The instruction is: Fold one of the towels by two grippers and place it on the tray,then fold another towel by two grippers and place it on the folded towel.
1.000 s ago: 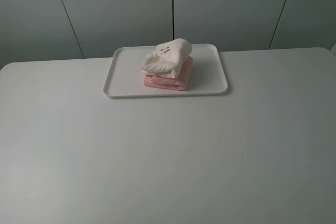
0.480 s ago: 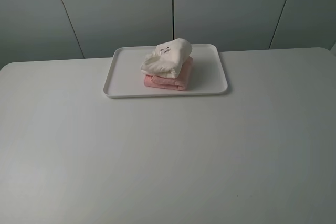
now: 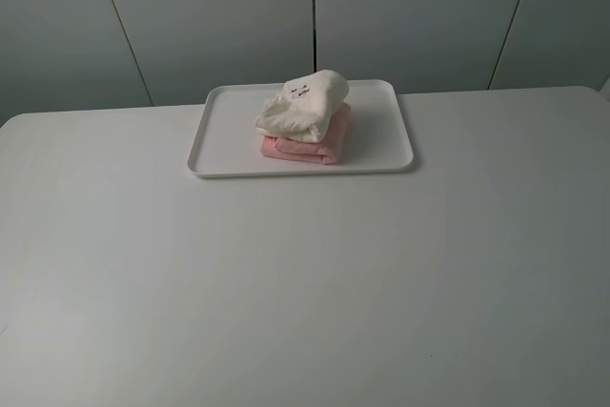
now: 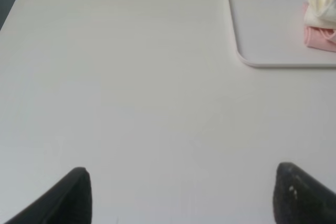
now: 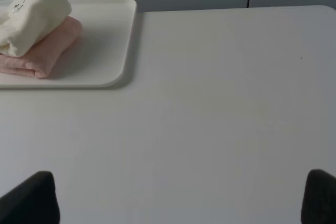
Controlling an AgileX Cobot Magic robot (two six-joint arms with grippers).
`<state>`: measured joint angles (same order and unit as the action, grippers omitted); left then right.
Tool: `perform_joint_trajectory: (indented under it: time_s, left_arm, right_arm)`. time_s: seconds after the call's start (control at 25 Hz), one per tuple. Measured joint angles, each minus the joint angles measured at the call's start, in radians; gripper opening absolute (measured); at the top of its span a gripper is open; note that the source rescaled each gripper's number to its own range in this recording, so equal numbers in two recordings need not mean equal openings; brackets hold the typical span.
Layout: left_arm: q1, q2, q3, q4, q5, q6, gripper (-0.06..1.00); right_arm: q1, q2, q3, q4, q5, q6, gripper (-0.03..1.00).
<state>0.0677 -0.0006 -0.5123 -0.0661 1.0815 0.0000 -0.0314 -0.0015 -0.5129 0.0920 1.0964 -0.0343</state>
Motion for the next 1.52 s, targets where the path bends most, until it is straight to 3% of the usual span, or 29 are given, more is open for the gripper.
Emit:
perform_joint_trajectory:
  time_s: [1.52]
  left_arm:
    - [0.000,0.000,0.000,0.000,0.000,0.000,0.96]
  right_arm:
    - [0.000,0.000,0.000,0.000,0.000,0.000,1.00]
